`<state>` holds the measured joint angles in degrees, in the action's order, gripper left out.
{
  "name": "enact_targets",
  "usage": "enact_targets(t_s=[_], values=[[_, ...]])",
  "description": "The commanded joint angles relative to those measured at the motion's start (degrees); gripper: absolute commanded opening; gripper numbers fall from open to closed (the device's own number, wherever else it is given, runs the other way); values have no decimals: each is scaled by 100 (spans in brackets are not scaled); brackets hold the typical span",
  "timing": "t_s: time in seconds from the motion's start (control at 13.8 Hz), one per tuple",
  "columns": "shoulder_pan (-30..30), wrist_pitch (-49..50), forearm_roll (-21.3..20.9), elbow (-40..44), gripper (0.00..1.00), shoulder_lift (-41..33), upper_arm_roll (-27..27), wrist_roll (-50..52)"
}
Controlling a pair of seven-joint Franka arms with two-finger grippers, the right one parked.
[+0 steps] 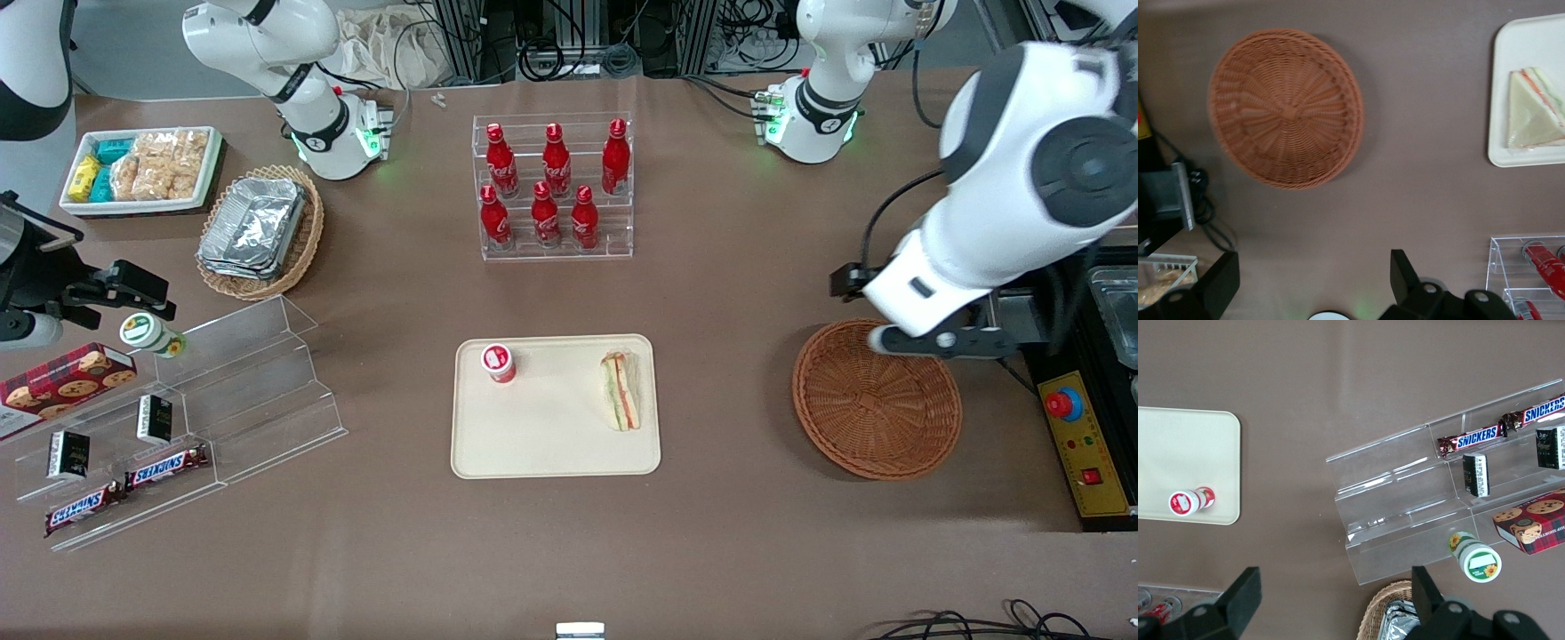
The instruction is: Place sandwich from basket to tray
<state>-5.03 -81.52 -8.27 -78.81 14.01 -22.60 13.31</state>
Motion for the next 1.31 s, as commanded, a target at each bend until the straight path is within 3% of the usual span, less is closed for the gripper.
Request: enact_targets(t_s=[0.0,0.44,0.65,0.94,1.23], values=[[-209,163,-113,128,100,-74,-61,-74],[-235,146,-8,111,100,-179,378,-188],[-166,137,457,102,100,-170,948,-232],[528,137,519,23,100,-319,2020,-934],[494,93,678,23,100,-451,2154,-1068]])
